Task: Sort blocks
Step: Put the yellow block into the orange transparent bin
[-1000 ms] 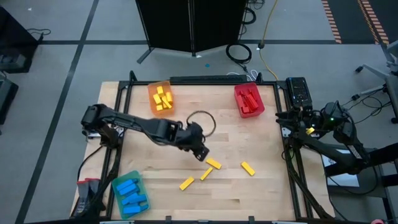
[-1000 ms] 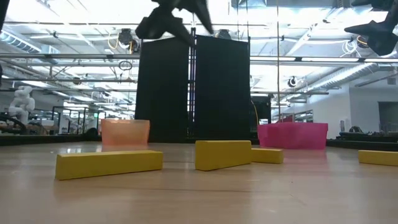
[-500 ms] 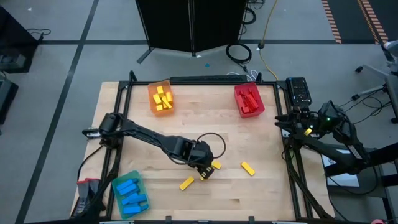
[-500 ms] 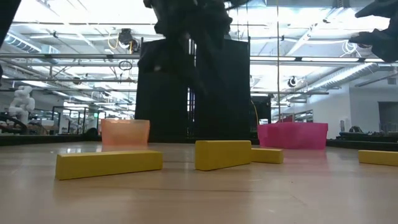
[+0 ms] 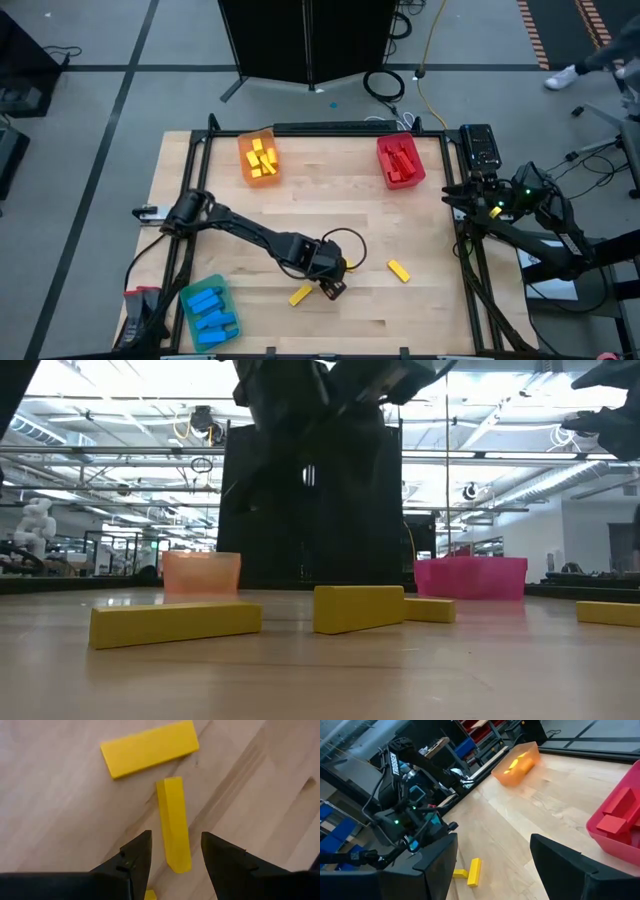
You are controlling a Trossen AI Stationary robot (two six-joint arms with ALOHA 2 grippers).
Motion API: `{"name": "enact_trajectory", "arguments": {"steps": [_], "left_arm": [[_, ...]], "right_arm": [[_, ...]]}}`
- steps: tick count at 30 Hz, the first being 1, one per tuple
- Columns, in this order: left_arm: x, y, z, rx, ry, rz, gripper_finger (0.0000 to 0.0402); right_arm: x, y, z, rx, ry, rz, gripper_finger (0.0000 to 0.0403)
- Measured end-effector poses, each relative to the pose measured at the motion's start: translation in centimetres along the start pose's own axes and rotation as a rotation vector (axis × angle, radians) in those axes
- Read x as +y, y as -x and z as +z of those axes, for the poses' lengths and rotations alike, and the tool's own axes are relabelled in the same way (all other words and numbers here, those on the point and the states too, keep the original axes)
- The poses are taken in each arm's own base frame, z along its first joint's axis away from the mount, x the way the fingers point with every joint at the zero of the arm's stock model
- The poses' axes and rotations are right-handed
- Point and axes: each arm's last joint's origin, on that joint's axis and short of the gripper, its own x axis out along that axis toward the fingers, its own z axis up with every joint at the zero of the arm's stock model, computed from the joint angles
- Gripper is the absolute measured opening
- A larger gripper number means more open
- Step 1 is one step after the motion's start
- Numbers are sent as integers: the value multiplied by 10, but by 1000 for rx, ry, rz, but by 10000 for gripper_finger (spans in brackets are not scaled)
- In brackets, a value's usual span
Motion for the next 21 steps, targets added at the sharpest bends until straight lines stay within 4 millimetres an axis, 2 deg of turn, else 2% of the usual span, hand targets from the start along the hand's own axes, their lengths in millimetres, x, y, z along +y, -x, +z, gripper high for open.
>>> {"name": "enact_trajectory", "arguments": {"steps": [7, 17, 21], "left_arm": [[-1, -8, -2, -22, 20, 6, 177], [3, -34, -9, 6, 34, 56, 177], [3, -39, -10, 17, 36, 57, 175]], "right_arm": [[0, 0, 0, 0, 0, 0, 249], [-1, 0, -1, 12, -9, -8, 249], [-1, 0, -1, 12, -9, -8, 249]]}}
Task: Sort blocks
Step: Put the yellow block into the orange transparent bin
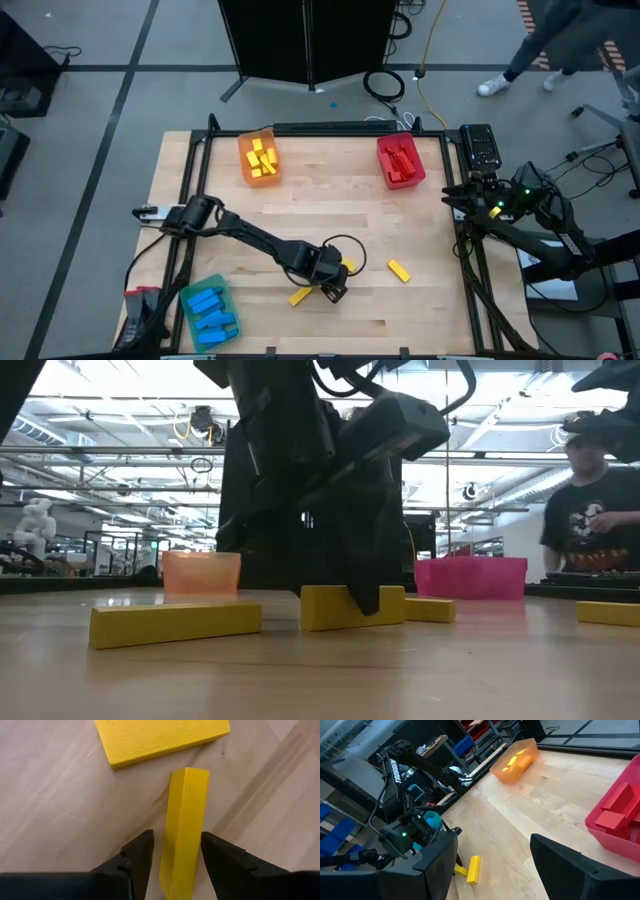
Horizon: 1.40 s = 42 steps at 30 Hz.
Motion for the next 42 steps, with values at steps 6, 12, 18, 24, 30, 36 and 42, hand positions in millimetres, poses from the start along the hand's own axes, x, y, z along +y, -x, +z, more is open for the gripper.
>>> {"name": "enact_trajectory", "arguments": {"steps": [6, 12, 18, 24, 30, 36, 42], "left_arm": [[3, 3, 1, 4, 3, 17, 96], [6, 7, 8, -4, 6, 15, 60], [10, 23, 16, -8, 38, 9, 60], [12, 74, 27, -82, 62, -26, 60], [24, 144, 34, -173, 92, -70, 60], [41, 201, 37, -274, 131, -110, 60], [49, 209, 36, -278, 139, -75, 60]], "right_arm": [[0, 0, 0, 0, 0, 0, 249], [0, 0, 0, -1, 3, 0, 249], [0, 0, 0, -1, -12, 1, 249], [0, 0, 0, -1, -22, 0, 249], [0, 0, 0, -3, -21, 1, 249], [0, 0, 1, -10, -18, 3, 249], [2, 0, 2, -26, -11, 12, 249]]}}
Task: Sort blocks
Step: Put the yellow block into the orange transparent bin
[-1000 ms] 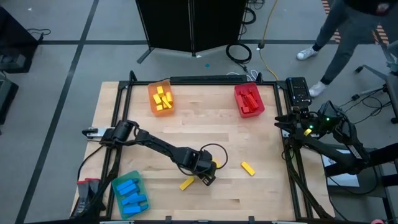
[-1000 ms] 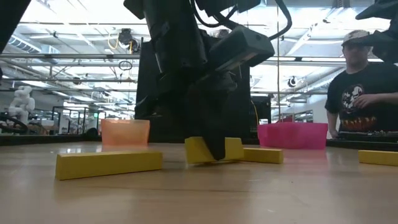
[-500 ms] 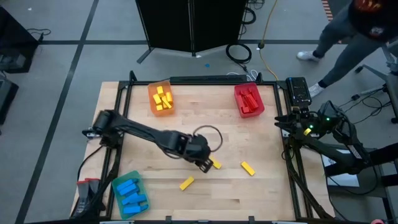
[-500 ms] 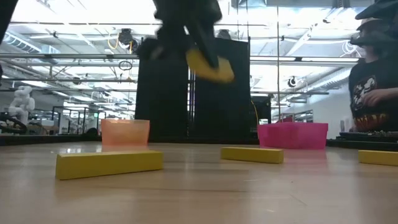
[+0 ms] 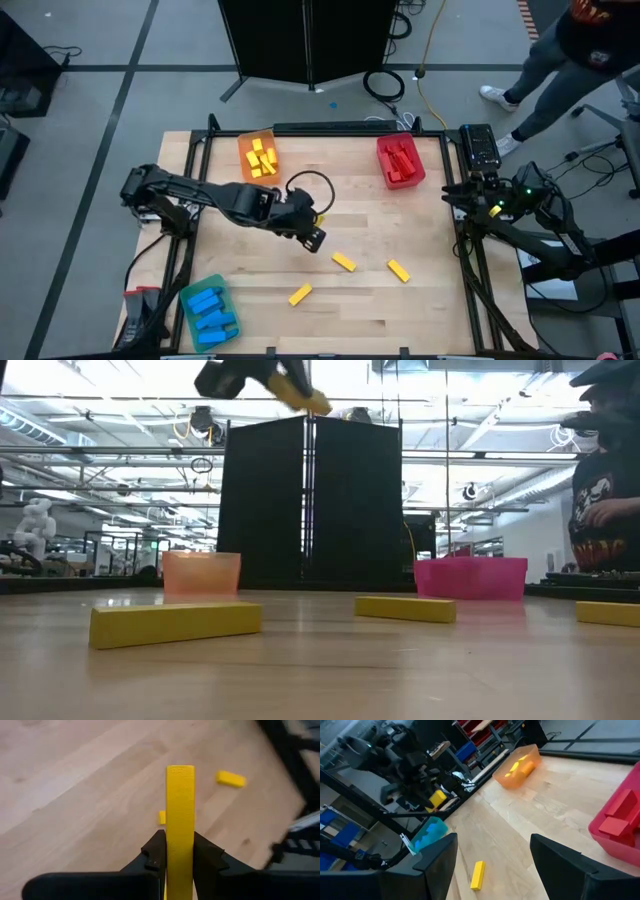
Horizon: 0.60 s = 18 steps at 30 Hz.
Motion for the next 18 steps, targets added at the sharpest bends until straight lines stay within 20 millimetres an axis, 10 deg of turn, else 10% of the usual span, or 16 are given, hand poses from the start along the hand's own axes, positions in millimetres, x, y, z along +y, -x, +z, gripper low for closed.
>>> {"name": "enact_trajectory", "arguments": {"steps": [18], "left_arm": [[116, 46, 86, -200, 268, 472, 60]], "right_arm": [[-1, 0, 1, -24, 4, -26, 249]]}}
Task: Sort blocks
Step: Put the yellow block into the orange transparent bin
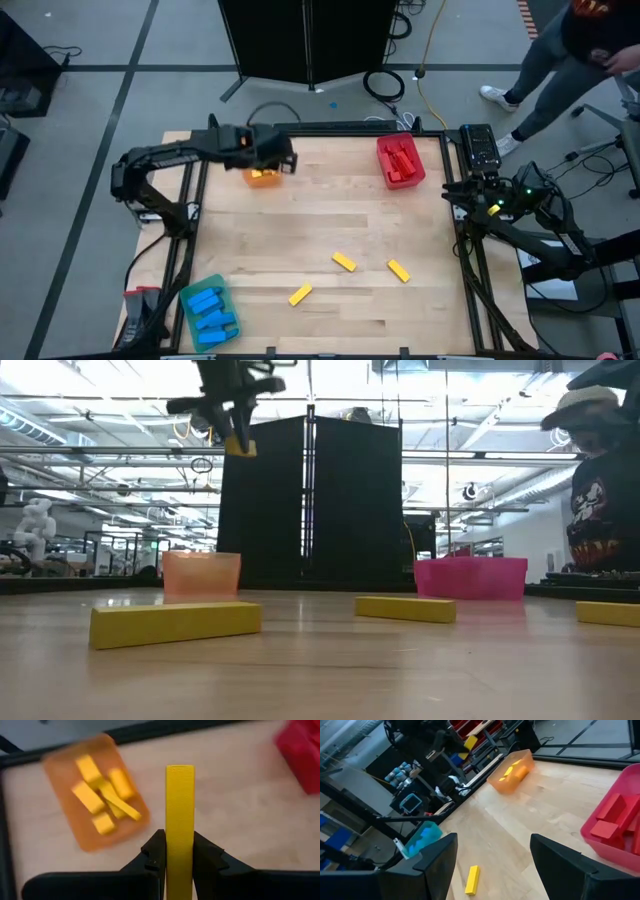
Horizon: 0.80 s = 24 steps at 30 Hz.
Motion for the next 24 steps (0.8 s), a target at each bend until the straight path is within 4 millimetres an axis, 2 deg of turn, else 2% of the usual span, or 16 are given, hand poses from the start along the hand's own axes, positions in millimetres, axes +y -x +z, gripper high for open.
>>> {"name": "enact_trajectory", "arguments": {"steps": [8, 14, 18, 24], "left_arm": [[43, -30, 55, -44, 131, 114, 60], [77, -51, 81, -63, 302, 173, 60], [85, -62, 85, -69, 373, 161, 60], [85, -90, 73, -78, 438, 144, 60]], "right_arm": [[0, 0, 0, -6, 11, -11, 249], [0, 0, 0, -5, 7, -11, 249], [0, 0, 0, -4, 6, -12, 249], [-1, 0, 0, -4, 6, -13, 249]]}}
